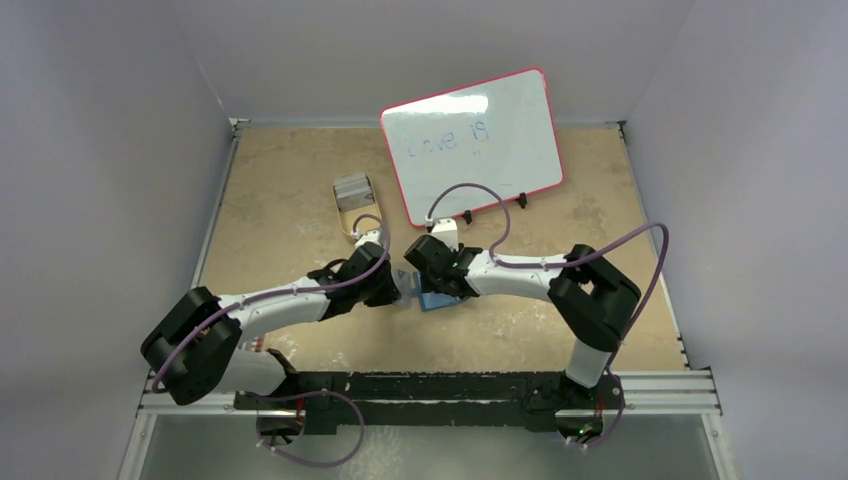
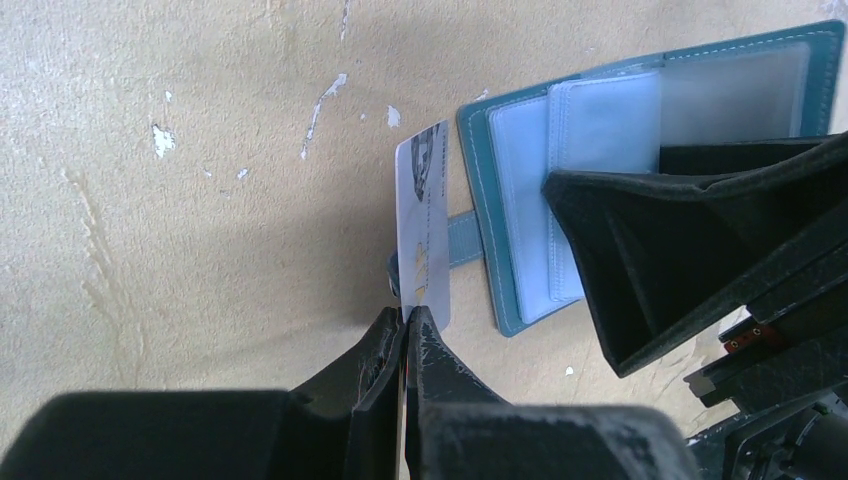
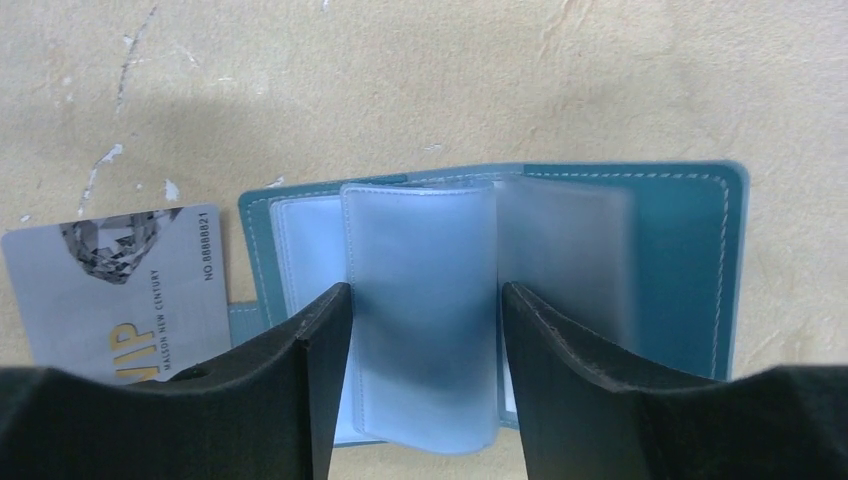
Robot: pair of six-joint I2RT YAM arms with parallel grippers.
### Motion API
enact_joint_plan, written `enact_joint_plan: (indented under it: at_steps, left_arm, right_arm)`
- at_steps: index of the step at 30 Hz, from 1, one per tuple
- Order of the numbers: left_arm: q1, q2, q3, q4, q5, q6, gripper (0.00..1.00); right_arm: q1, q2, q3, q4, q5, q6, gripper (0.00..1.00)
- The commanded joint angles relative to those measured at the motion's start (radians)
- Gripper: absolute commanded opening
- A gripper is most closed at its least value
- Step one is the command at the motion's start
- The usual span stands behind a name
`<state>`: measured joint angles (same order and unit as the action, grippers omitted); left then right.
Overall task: Put the credit cards into the card holder
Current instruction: Turn over the card slot in the card holder.
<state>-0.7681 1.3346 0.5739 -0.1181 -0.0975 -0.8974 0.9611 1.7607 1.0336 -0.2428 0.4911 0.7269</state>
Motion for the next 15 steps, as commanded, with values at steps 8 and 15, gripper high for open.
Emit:
enact_joint_plan:
  at_steps: [8,15]
  left_arm:
    - [0.002,-0.008,-0.031,-0.094,-0.066,0.025,0.0]
    - [0.001,-0.015,-0.037,-0.098,-0.073,0.025,0.0]
  right_arm:
    - [-0.002,-0.049,0.033,-0.179,0.122,0.041,0.62]
    - [-0.002,-0.068,0.041,-0.231,0.146,0.054,0.61]
